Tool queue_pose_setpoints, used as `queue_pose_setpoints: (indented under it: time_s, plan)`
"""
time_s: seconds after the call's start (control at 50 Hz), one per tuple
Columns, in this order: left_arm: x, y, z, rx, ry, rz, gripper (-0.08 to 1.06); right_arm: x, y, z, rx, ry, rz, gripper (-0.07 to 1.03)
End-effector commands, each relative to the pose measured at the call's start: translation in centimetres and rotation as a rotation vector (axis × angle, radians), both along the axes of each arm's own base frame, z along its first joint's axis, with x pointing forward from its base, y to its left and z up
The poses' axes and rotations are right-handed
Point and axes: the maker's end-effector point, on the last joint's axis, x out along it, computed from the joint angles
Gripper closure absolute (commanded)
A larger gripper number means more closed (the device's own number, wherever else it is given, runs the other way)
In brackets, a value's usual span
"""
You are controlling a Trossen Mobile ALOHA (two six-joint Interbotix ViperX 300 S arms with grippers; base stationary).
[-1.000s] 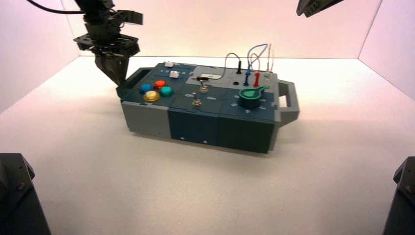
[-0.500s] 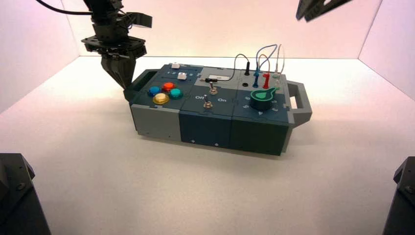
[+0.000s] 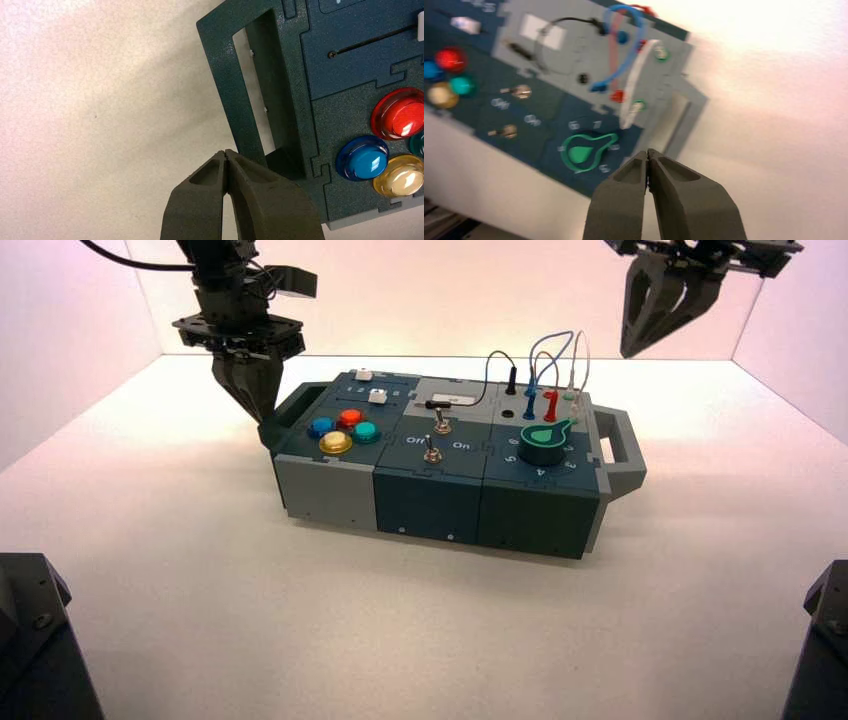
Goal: Move the box to the right.
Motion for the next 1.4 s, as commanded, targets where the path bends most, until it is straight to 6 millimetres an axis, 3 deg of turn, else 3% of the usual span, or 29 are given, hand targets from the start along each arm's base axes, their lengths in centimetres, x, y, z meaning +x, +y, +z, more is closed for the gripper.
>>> queue_pose_setpoints:
  time_s: [0.02,0.56,1.14,1.4]
  plan:
    - [0.5,-1.8,1.2,-0.024,-0.037,-0.035,1.0,0.7,0.2,0.0,0.0,-0.006,-0.002,0.99]
    - [0.7,-1.8,1.4,-0.025,-0.04,-0.035,1.01,0.5,0.0,-5.6,-0.049,0.149,-0.001,0.99]
    - [0.6,-2.0,1.4,-0.025,-0.032,-0.038,1.0,1.6,0.0,-9.8,-0.087,0.221,0.009,0.99]
    - [-0.5,-3.4,1.5,-0.024,-0.001,-0.08,1.0,2.3,-0.4,-10.9,-0.113,0.232,0.01,0.99]
